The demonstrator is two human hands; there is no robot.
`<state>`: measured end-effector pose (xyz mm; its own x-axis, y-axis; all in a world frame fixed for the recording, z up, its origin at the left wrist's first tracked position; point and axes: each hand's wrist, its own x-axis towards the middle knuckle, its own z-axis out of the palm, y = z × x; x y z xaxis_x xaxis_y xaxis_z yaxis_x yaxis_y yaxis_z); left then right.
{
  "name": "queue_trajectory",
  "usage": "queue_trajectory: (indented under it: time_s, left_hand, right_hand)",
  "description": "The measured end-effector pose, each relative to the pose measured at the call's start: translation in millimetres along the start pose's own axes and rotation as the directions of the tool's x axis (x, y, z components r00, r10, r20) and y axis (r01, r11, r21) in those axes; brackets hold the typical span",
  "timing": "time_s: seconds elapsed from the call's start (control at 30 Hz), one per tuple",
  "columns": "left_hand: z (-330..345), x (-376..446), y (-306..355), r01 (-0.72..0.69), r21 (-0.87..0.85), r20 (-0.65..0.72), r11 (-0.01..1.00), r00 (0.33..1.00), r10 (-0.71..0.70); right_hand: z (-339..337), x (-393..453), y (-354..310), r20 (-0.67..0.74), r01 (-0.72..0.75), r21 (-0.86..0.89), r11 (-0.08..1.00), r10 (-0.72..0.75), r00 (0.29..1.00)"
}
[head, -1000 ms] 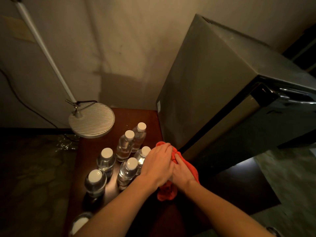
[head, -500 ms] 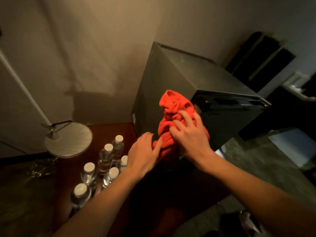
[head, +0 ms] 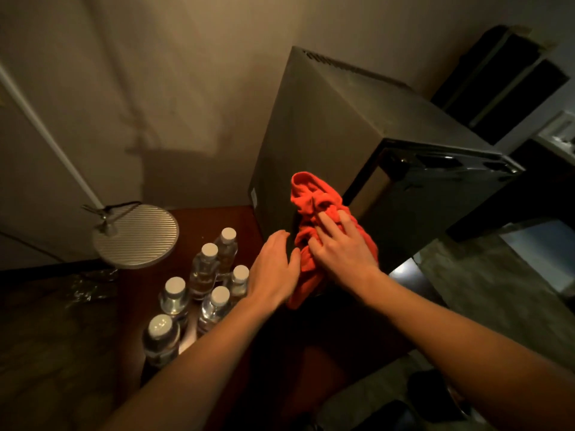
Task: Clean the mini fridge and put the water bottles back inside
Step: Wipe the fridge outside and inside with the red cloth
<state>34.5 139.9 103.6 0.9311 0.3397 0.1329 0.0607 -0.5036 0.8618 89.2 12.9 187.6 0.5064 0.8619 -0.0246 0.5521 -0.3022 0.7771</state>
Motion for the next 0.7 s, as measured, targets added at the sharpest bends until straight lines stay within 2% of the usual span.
queue_trajectory:
  time_s: [0.2, 0.27, 0.33, 0.5, 0.7]
  left_hand:
    - [29.6, 3.3, -26.2, -0.008, -0.057, -0.033, 0.998, 0.999, 0.006]
    - [40.6, 0.6, -35.2, -0.017, -0.054, -0.033, 0.998, 0.999, 0.016]
    - [52.1, -3.9, -45.3, 0.01, -0.03, -0.022, 1.0, 1.0, -0.011]
    - [72.0, -15.8, -70.6, 0.06, 0.068, 0.034, 0.996, 0.997, -0.062]
    - [72.8, -24.8, -67.9, 0.068, 0.11, 0.056, 0.992, 0.996, -0.075]
  right_hand:
    - [55.2, -1.3, -56.6, 0.119, 0.168, 0.042, 0.985, -0.172, 0.978]
    - [78.0, -3.1, -77.7, 0.241, 0.241, 0.11, 0.964, -0.261, 0.935]
    - [92.7, -3.6, -96.1, 0.292, 0.31, 0.146, 0.94, -0.34, 0.894]
    - [120.3, -7.0, -137.2, 0.286, 0.32, 0.219, 0.922, -0.374, 0.882]
    - [120.7, -7.8, -131.4, 0.21, 0.386, 0.259, 0.885, -0.442, 0.872]
